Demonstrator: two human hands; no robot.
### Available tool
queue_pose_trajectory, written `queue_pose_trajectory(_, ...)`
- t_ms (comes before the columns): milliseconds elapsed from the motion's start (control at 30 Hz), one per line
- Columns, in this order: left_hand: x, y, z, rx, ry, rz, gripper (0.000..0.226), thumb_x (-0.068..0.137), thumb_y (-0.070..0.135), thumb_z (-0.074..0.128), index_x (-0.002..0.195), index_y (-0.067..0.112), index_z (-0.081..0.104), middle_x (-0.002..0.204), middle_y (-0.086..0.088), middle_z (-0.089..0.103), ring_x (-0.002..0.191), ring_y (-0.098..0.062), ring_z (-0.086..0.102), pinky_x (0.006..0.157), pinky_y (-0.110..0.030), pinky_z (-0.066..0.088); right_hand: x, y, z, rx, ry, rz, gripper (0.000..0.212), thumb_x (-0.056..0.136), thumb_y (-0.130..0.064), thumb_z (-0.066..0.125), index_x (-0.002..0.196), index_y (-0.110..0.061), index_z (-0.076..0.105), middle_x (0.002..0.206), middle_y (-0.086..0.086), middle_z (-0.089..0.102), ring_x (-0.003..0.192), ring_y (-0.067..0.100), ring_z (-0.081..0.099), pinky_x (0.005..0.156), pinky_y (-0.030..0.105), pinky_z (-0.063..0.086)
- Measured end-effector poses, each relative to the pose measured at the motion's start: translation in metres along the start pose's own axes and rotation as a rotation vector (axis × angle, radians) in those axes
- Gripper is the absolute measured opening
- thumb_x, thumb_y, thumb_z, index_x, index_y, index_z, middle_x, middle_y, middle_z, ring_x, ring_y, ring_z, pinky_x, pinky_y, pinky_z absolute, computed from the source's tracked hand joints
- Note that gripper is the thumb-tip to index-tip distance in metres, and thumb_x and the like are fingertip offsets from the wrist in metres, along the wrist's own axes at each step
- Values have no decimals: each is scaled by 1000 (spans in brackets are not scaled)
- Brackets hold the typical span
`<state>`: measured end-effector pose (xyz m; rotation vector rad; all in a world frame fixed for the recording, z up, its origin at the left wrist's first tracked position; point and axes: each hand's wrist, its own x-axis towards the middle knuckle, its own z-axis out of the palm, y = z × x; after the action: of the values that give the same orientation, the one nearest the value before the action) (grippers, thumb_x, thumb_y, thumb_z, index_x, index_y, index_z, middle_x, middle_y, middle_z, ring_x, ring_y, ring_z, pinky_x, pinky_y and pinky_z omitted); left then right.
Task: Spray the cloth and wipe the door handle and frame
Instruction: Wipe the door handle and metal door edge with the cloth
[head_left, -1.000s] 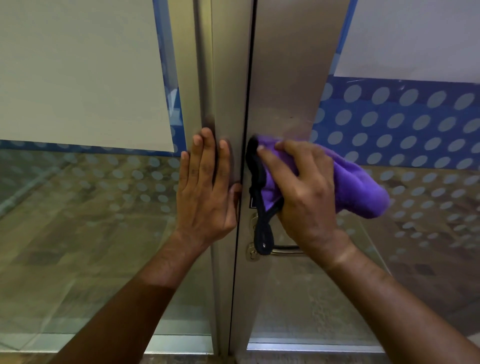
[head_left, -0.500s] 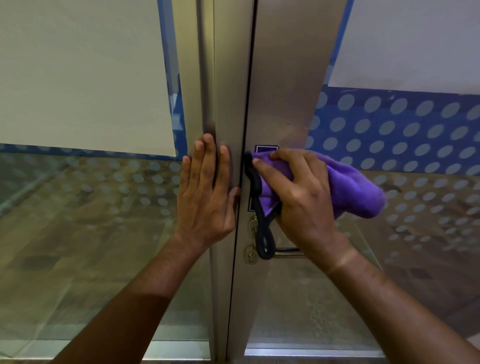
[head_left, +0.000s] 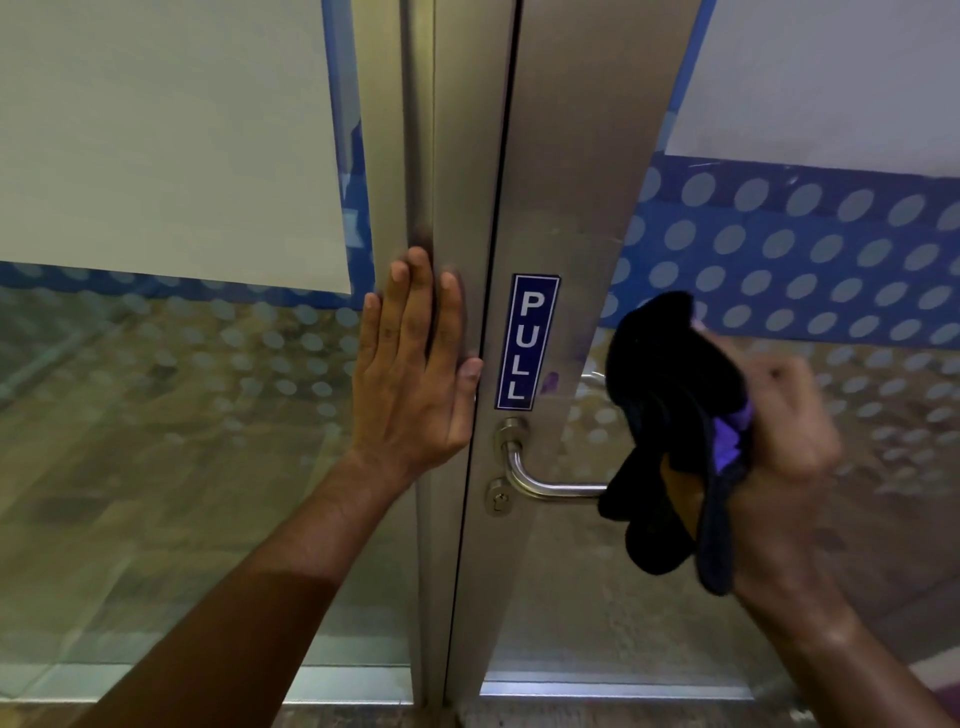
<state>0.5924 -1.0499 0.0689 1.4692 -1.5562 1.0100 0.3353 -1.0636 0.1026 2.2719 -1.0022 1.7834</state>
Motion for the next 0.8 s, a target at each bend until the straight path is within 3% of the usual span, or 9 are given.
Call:
queue_pose_trajectory(100, 0, 1, -1, 7, 6, -4, 75, 97, 31, 38, 153, 6, -4, 161, -2, -30, 152, -21, -21, 124, -41, -9, -2, -14, 17, -20, -52, -85, 50, 80, -5, 67, 129, -8, 58, 86, 2, 40, 73, 7, 36, 67, 6, 32)
queue_pose_trajectory(267, 0, 0, -2, 13, 0, 10, 80, 97, 32, 38, 155, 12, -13, 160, -3, -32, 151, -21, -22, 124, -41, -9, 2, -24, 51, -49, -178, -56, 44, 85, -21, 57, 126, -4, 63, 83, 15, 51, 70, 22, 47, 56, 34, 43)
queue_pose_trajectory(367, 0, 0, -1, 11, -1, 9, 79, 98, 33, 37, 154, 11, -13, 160, -3, -32, 151, -21, -22, 124, -41, -9, 0, -22, 62, -141, -209, -130, 42, 85, -16, 67, 125, -6, 65, 87, 17, 53, 76, 28, 49, 61, 33, 41)
queue_pose_trajectory(533, 0, -1, -1, 11, -3, 1, 75, 98, 34, 37, 153, 7, -5, 161, -2, -30, 151, -20, -22, 124, -40, -9, -9, -11, 56, -258, -511, -291, 49, 75, -19, 83, 121, -12, 68, 95, 16, 58, 85, 32, 54, 63, 37, 47)
queue_pose_trajectory(700, 0, 0, 0, 17, -4, -14, 73, 97, 32, 39, 152, 5, -1, 160, -2, -31, 151, -20, -22, 124, -40, -10, -7, -12, 54, -162, -299, -115, 49, 79, -7, 79, 125, -8, 65, 93, 17, 52, 82, 29, 51, 62, 30, 43)
queue_pose_trajectory(800, 0, -1, 1, 14, 7, -5, 75, 98, 33, 38, 154, 7, -4, 161, -3, -29, 151, -21, -21, 124, -41, -9, 0, -23, 67, -162, -216, -142, 40, 86, -6, 70, 126, -8, 65, 90, 19, 54, 81, 32, 52, 63, 36, 44)
